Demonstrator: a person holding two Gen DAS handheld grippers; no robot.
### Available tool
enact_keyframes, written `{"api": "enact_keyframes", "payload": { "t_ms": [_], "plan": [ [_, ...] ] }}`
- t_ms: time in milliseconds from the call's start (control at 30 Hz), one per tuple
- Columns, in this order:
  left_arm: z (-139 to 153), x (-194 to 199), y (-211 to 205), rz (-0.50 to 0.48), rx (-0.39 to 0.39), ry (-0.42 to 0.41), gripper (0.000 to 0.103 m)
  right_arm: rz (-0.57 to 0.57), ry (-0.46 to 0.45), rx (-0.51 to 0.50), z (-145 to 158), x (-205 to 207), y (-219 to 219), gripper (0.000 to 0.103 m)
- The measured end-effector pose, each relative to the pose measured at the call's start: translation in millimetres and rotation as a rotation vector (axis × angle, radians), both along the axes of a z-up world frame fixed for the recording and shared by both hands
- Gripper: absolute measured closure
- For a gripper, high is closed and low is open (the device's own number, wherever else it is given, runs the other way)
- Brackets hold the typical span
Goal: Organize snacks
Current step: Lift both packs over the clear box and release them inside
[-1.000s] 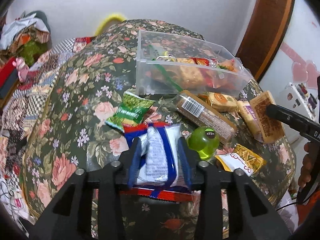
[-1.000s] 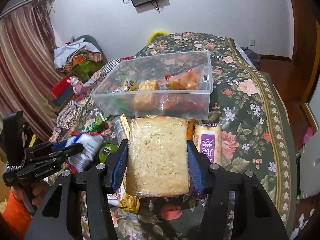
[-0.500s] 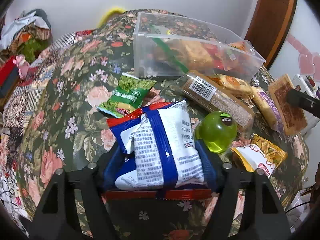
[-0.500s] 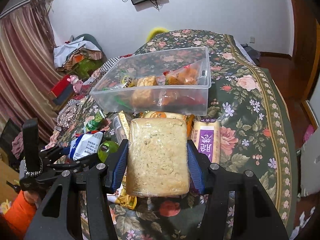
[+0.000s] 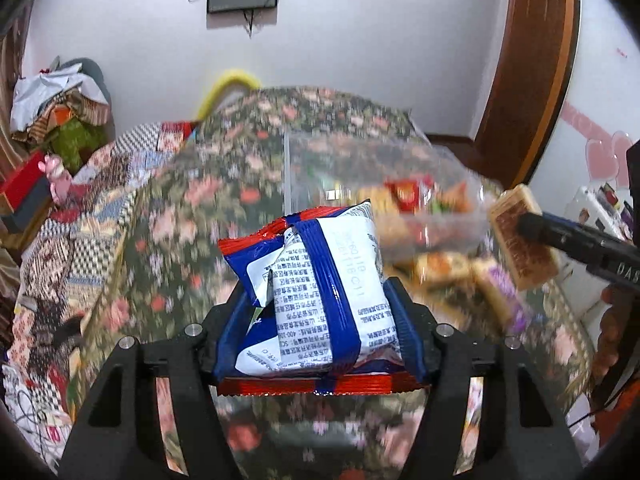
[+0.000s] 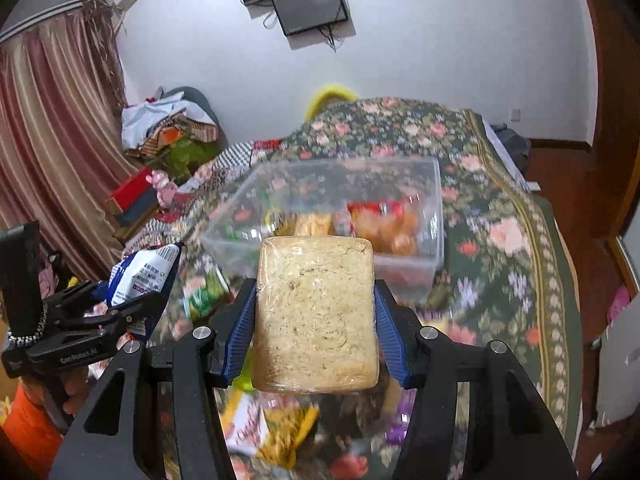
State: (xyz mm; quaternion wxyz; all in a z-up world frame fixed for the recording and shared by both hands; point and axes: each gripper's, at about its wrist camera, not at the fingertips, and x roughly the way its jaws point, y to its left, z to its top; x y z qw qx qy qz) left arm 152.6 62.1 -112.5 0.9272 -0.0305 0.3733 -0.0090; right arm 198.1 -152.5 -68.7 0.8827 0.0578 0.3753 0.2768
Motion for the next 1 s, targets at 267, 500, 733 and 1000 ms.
{"api": "enact_keyframes", "payload": {
  "t_ms": [267, 500, 733, 1000],
  "plan": [
    [24.1, 49.2, -6.6, -0.024, -0.044, -0.031, 0.038, 0.005, -0.064, 0.011, 17.7, 30.8, 17.9, 0.051],
    [20.0, 100.8, -17.7, -0.029, -0.044, -0.016, 0.038, 0.000, -0.061, -0.006, 6.9, 60.3, 35.1, 0.051],
    [-8.3, 150.7, -25.8, -0.036, -0.036, 0.053, 0.038, -0.007, -0.007, -0.024, -16.5, 88.7, 39.9, 0.051],
    [-32.2, 171.7, -23.0, -0.022, -0.066, 0.127, 0.037, 0.019, 0.013, -0.032, -21.6, 96.0, 45.0, 0.049]
  ]
}}
